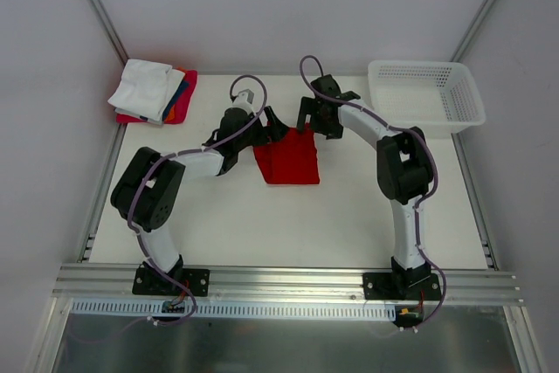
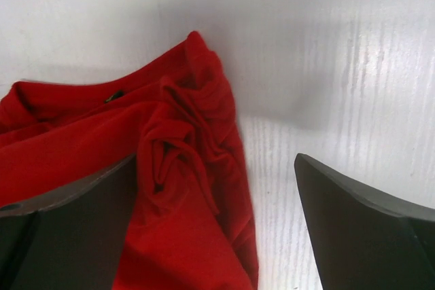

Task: Fold and stack the t-shirts
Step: Fold the long partially folded tshirt into a neat square

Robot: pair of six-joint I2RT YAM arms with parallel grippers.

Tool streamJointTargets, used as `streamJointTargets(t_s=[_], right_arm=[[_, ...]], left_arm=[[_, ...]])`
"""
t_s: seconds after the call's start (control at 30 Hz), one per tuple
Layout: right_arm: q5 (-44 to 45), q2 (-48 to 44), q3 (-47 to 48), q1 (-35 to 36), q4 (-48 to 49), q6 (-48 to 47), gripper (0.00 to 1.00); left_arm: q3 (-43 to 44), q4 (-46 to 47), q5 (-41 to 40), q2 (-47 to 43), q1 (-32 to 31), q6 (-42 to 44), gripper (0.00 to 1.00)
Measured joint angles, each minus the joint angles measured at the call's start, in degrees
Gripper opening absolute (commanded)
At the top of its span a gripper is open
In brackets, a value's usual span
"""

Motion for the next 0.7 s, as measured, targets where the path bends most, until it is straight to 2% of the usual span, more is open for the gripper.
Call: streamJointTargets(t_s=[0.23,0.37,0.5,0.7], right_arm=[[1.2,0.0,-0.1,-0.3,-0.1,-0.1,1.0],[3.3,-3.7,-3.0,0.2,-1.1,-0.3,0.99],[7.3,-11.0,-5.2,1.5,-3.9,-1.0,0.99],[13.0,-27.4,-8.0,4.8,-5.6,-1.6,0.99]], left_arm=[[0.4,-0.3,0.0,-0.8,0.0,2.6,0.99],[-0.9,-1.1,0.0,-5.9,0.0,3.4,0.99],[-3.5,-2.5,0.0,-17.0,0.0,3.9,0.99],[-8.1,-4.3,-0.3,-37.8,-0.9,3.9,0.99]])
